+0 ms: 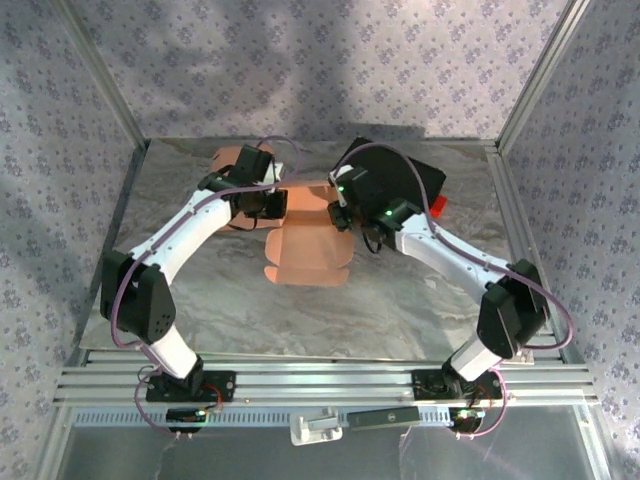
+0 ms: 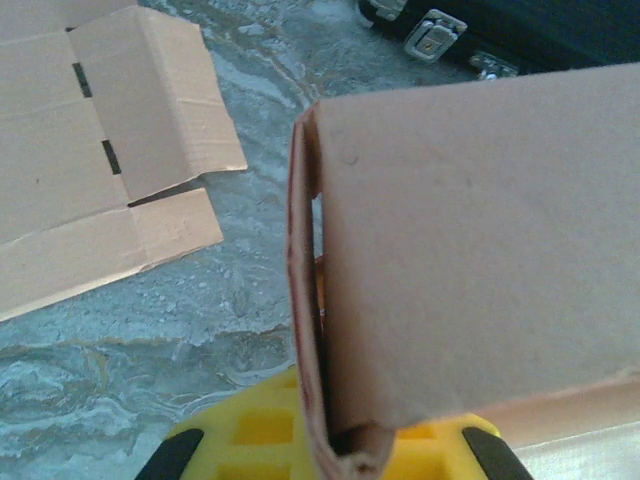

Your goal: Fold the paper box

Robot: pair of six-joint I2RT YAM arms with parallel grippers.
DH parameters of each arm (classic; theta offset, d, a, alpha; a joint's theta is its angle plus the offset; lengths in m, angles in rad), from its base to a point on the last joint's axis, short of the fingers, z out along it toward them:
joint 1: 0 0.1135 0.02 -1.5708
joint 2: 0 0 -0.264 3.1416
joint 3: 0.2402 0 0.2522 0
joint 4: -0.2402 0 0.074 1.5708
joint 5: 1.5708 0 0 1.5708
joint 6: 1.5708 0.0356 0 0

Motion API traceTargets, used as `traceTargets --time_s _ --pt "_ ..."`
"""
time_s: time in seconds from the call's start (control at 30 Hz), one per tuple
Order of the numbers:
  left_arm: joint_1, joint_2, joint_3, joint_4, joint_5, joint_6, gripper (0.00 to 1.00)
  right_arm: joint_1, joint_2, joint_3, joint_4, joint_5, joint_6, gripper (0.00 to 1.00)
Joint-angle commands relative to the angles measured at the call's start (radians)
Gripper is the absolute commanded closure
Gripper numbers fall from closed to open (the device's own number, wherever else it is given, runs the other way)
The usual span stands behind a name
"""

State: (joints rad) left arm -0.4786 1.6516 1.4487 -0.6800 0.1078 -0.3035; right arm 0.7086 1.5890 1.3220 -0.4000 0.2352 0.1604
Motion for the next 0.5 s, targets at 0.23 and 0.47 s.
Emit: traceTargets --time_s 0.23,0.47 --pt "-0.038 -0.045 0.038 -0.041 -0.033 -0.037 1.00 0.096 0.150 0.179 -0.248 0.448 0.190 0.91" --pt "-0.046 -0.048 0.042 -0.050 -0.046 -0.055 1.00 0.121 0.175 0.210 -0.300 0.520 0.248 0.94"
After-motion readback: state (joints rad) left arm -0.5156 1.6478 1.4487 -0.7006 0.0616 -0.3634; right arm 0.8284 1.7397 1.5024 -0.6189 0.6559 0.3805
